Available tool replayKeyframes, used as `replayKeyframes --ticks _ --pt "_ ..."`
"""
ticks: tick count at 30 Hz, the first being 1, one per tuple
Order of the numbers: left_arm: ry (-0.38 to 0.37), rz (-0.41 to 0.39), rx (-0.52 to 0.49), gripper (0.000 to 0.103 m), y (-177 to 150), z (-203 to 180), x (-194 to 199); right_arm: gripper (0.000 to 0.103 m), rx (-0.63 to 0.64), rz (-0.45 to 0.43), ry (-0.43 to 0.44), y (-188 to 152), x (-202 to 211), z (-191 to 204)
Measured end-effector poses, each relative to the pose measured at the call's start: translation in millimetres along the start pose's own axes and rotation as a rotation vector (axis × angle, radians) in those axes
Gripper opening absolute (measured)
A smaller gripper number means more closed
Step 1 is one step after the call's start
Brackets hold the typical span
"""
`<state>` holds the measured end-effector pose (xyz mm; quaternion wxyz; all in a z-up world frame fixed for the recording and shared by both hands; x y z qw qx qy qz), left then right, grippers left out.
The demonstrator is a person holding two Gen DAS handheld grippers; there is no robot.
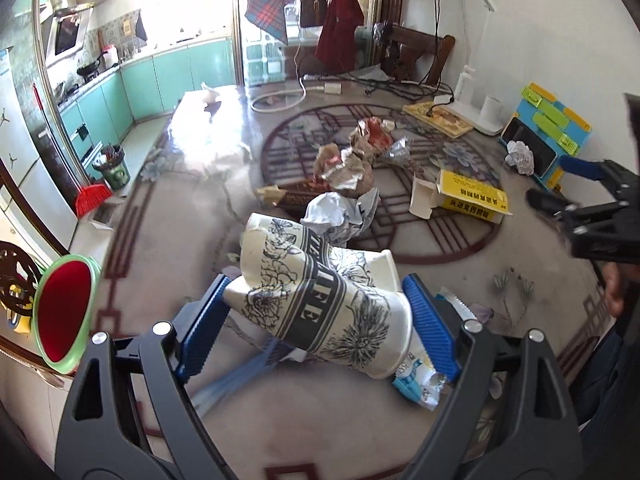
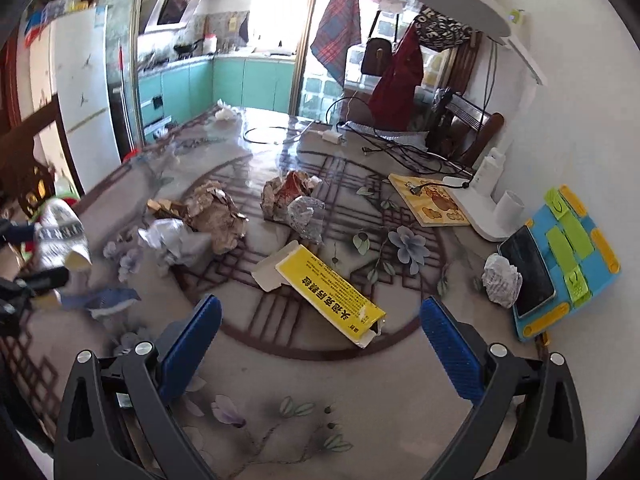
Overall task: Collect trash
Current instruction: 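Grasp the yellow printed carton with the right tool while the left tool holds the cup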
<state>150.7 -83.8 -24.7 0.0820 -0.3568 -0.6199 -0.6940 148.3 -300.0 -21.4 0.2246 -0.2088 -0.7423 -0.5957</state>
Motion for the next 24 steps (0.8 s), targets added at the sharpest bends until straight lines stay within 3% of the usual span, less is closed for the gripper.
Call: replayKeyframes --ticks 4,9,15,19,21,22,24 --pt "0.009 -0.040 0.004 0.084 -1 10 2 0.096 0.125 0.076 -0.014 -10 -39 11" --pt "-0.013 -0.002 0.072 0.084 -13 22 -8 0.096 0.288 0.133 -0.021 -20 -79 24" --pt "-0.004 -0.023 0.097 0.084 -10 35 -4 0.093 0.356 0.199 -0.037 -26 -120 15" --pt "0.006 -0.029 0.107 0.084 -11 42 -3 0.070 0.325 0.273 -0.002 -32 -141 6" --pt "0.005 -0.028 0.110 0.084 -12 45 -3 0.062 0.296 0.278 0.018 -32 -144 3" --pt "0.004 -0.028 0.111 0.084 -12 46 -3 0.051 0.282 0.287 0.023 -32 -144 2" --pt "0.005 -0.031 0.108 0.084 -12 46 -2 0.044 0.263 0.290 0.027 -30 -143 -1"
Point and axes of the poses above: each gripper's, at about its wrist camera, not at the fingertips, and x roughly against the way its jaws point, z to its left, y to its top, the point moved 4 cm from there along -x, roughly the way its jaws point, and after that the axes turned 10 degrees about -z, right-handed, at the moved point
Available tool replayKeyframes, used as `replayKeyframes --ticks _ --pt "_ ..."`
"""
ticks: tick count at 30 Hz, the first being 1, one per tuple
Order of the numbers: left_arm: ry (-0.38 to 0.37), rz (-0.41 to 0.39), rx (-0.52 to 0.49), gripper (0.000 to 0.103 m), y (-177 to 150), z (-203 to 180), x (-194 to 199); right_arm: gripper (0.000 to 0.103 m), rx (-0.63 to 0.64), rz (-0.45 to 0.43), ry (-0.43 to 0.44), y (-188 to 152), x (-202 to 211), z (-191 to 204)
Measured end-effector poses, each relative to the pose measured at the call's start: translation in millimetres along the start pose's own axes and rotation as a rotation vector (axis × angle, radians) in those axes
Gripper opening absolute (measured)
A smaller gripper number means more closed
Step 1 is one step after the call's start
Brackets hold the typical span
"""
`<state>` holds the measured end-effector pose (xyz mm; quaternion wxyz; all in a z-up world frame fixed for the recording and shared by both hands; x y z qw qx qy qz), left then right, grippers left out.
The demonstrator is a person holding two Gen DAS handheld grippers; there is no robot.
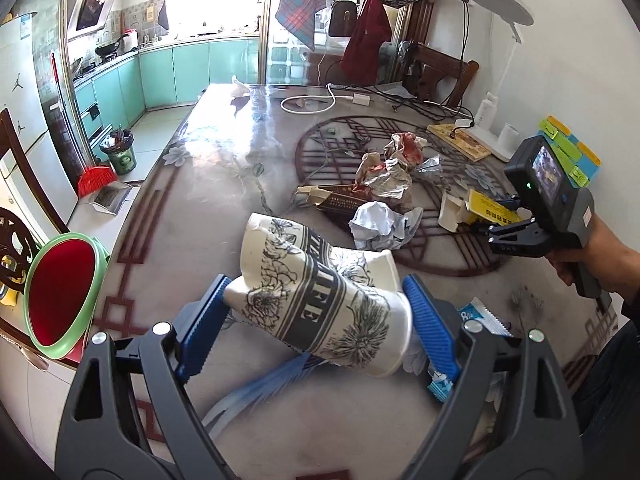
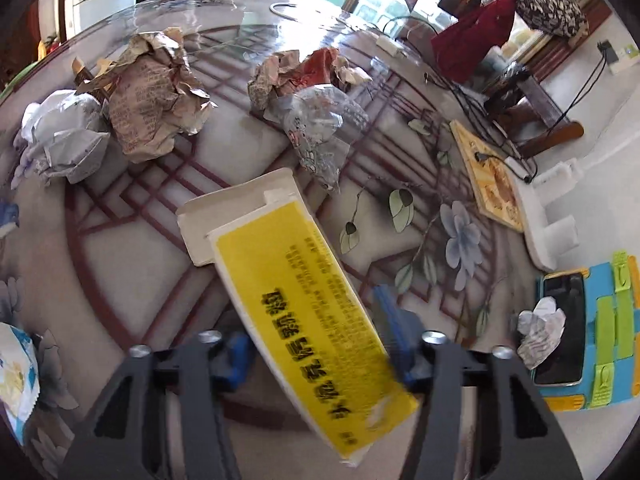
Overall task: Collect trash
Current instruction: 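Grasp the yellow printed carton with the right tool while the left tool holds the cup, then carry the paper cup and yellow carton toward the red bucket with both tools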
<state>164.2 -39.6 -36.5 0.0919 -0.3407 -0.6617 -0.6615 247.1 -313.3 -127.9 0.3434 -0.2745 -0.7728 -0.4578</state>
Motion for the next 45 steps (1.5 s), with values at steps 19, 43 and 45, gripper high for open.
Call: replayKeyframes --ticks 19,43,45 --pt "0.045 -0.095 -0.027 0.084 11 6 37 0.037 -0.194 -0.347 -0.012 37 158 47" --pt "0.239 -0.192 0.047 0.084 31 103 98 0.037 -0.294 -0.522 0.120 78 229 137" --pt "0.260 -0.190 0.043 0.084 30 113 100 0.037 -0.282 -0.530 0.138 85 230 147"
Point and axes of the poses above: each gripper's, at about its wrist camera, not at the fingertips, and x roughly against the way its jaws point, z to its left, y to its top, the point moved 4 cm from there along -x, roughly the way its jaws point, and after that the axes turned 10 degrees about -z, right-handed, at the moved point
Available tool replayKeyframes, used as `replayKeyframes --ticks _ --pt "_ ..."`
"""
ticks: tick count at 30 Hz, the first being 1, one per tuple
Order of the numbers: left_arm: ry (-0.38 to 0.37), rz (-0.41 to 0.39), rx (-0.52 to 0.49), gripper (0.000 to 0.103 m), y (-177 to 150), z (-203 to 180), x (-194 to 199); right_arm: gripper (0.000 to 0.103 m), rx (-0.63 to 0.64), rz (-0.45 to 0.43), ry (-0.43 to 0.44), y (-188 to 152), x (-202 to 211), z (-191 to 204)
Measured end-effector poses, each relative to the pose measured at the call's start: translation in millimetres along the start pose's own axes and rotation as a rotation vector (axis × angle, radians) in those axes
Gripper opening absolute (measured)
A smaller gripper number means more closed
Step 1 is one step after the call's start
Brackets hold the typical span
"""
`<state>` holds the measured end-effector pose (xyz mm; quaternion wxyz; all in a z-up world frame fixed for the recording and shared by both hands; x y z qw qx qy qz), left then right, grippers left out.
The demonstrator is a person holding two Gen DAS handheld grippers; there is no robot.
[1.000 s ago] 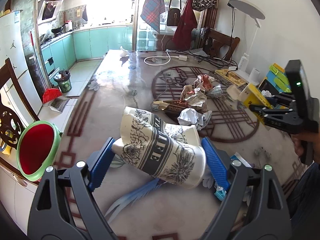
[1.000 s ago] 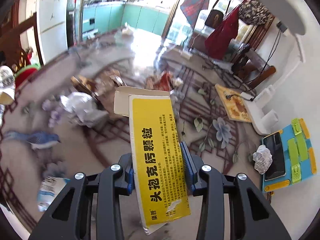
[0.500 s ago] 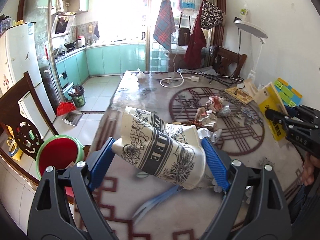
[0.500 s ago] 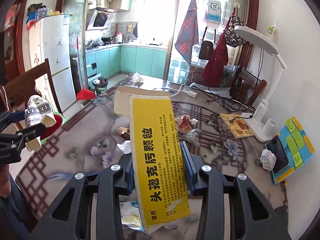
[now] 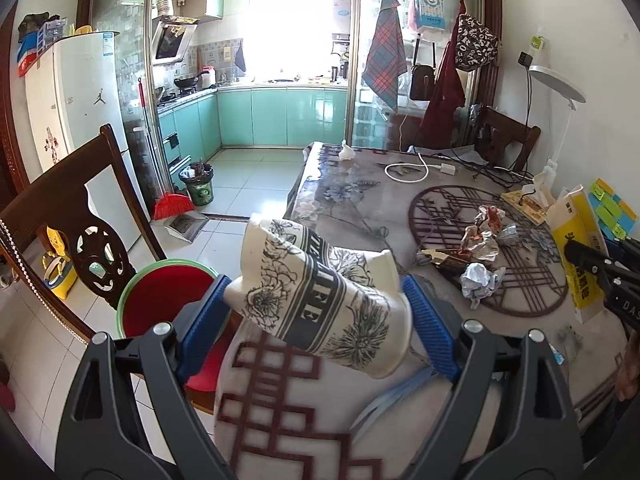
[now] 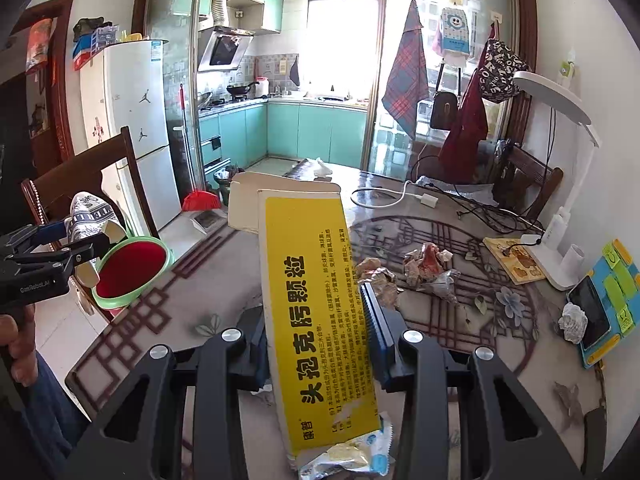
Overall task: Collect trash
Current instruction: 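Carry the paper cup and yellow carton toward the red bucket with both tools, then open the left tool to drop the paper cup into the bucket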
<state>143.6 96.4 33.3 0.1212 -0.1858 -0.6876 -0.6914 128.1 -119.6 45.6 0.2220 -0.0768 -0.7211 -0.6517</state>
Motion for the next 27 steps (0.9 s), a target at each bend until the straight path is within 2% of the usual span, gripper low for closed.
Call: replayKeyframes --ticks 7,16,27 --pt "0.097 0.002 0.001 0.084 4 46 -6 0.037 0.026 -0.003 0.079 13 -22 44" --pt "0.242 0.030 0.033 0.084 10 117 -41 0.037 0.057 0.014 0.153 22 -46 92" --pt "0.389 0.148 0.122 0.084 -6 211 -112 0.037 0.104 0.025 0.162 31 -62 108"
Point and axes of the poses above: each gripper's, at about its wrist camera, not at the fingertips, and x roughly against the way its jaws point, z to its left, y to its top, the point moved 4 cm from there along -x, roughly the way its jaws point, and after that the axes turned 10 degrees about -z, right-handed, at the moved point
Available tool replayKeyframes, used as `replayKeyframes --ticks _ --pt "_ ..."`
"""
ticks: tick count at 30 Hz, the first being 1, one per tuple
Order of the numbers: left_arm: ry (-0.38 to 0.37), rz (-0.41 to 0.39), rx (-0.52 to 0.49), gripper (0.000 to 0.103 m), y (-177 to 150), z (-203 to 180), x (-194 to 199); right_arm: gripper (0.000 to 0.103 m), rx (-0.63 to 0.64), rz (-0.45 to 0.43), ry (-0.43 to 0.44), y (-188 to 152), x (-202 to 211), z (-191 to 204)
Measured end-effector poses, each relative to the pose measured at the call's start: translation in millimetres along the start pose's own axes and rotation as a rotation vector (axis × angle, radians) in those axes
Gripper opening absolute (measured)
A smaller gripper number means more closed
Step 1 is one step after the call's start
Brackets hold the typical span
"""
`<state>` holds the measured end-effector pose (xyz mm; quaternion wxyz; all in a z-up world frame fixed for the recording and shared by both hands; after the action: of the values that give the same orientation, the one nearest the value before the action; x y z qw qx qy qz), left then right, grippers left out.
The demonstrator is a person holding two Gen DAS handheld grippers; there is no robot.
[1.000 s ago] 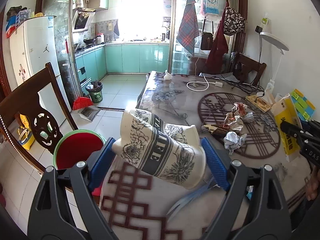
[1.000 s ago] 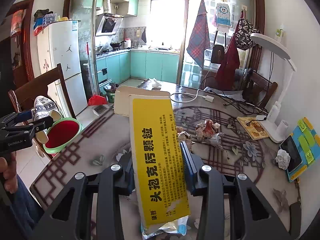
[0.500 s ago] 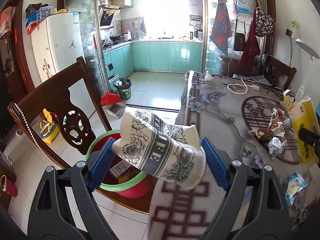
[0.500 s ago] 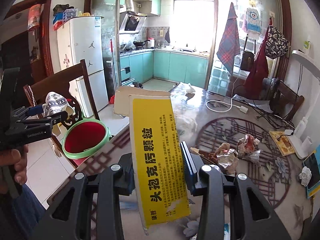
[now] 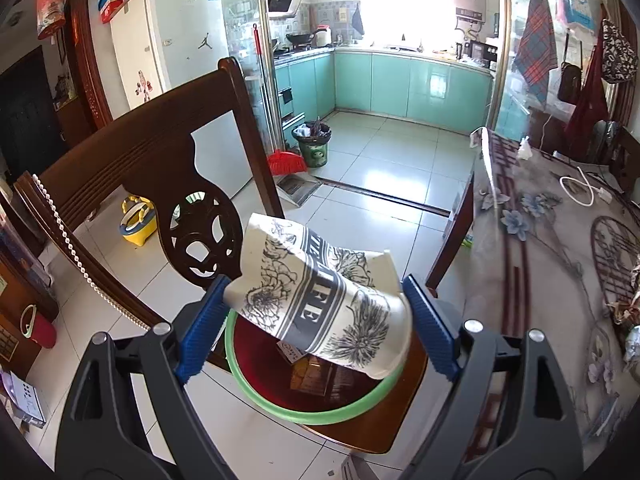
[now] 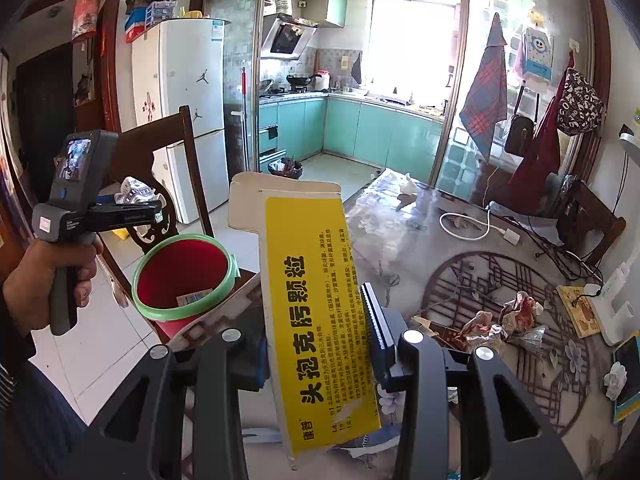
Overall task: Collect trash
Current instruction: 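Open the left tool to drop the paper cup into the bucket, then lower the yellow carton into the bucket and open the right tool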
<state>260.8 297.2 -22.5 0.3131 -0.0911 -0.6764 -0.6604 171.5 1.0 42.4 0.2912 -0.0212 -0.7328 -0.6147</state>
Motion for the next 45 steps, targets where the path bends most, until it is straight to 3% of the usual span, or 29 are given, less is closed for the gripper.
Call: replayKeyframes --ticks 6,13,26,33,40,45 --pt "0.054 0.074 0.058 0.085 -11 24 -44 0.037 0.019 0.001 0.006 7 -8 9" --pt "0.040 0.127 0.106 0.088 -19 29 -57 0.037 0.033 0.013 0.025 11 -24 23" --pt "0.044 -0.063 0.193 0.098 29 53 -3 0.037 0.031 0.067 0.155 19 -89 84" --pt "0.119 -0.140 0.246 0.098 41 95 26 0.037 0.071 0.074 0.235 33 -139 139" --pt "0.209 -0.172 0.286 0.098 38 139 38 0.037 0.112 0.105 0.273 38 -192 189" --pt "0.227 -0.171 0.349 0.098 36 161 38 0.037 0.126 0.144 0.283 33 -229 214"
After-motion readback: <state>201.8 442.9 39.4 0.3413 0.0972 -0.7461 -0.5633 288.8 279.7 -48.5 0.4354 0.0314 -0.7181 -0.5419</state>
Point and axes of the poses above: each gripper's, at about its wrist camera, not at the fingertips, and x roughly against the way its jaws point, z to its left, y to its top, the point moved 4 cm from there along -x, roughly the way its jaws point, and after that the axes turned 10 degrees about -z, right-handed, at the moved point
